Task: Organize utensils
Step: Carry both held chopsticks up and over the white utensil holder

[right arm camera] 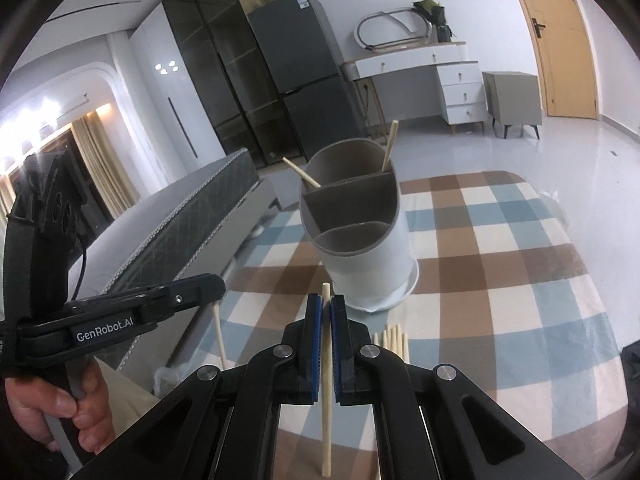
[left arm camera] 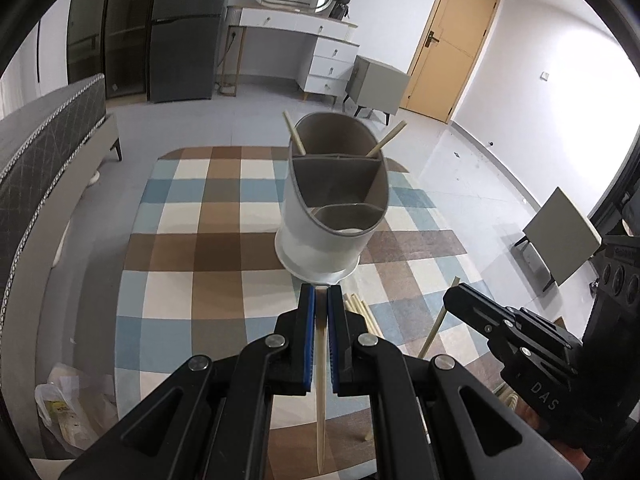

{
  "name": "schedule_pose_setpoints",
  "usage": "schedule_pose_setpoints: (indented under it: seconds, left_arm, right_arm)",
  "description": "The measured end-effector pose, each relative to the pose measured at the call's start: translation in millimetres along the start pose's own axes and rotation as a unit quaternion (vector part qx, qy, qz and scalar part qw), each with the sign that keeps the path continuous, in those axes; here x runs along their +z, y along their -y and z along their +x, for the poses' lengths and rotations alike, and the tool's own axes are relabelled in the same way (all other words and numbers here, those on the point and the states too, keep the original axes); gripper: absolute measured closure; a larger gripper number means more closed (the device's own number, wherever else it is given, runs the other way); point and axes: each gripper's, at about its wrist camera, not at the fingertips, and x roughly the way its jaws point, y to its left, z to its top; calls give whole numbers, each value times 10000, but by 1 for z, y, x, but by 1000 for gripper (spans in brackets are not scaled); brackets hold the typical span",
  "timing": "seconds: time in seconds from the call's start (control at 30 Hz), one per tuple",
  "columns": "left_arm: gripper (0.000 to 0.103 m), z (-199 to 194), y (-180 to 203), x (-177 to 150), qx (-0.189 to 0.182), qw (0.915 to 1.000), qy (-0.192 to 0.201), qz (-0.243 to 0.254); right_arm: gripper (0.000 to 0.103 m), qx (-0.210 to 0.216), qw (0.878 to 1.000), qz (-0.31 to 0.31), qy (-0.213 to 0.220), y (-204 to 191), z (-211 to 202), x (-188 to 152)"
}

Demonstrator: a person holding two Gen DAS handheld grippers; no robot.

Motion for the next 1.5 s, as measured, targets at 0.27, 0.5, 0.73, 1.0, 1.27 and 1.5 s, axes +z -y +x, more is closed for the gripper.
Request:
schedule_pose_setpoints:
  seconds: [0.27,0.5,0.73,1.0,1.27,1.5]
  left_arm:
    - [101,-9,20,2,132,9996,181,143]
    - [101,-22,27,17,136,9992,336,156]
    - [101,-34,34,48,124,9979,572,262]
    - [101,-32,27,92,64,9973,708,184]
    - [101,-18,14,140,50,9958,899,154]
    - [101,-2,3,179,-43,9924,1226,87]
  right_arm:
    - [99,66,9996,-44,263,0,-19,3]
    - [99,133,9986,28,520,2,-34,14]
    - [99,163,9964,-30,828,-1,-48,43]
    - [99,176,9941,63,1073,6,-47,92]
    - [99,210,9909,-176,1317,2,-38,149]
    - [99,271,9889,-332,1426,2,-16,189]
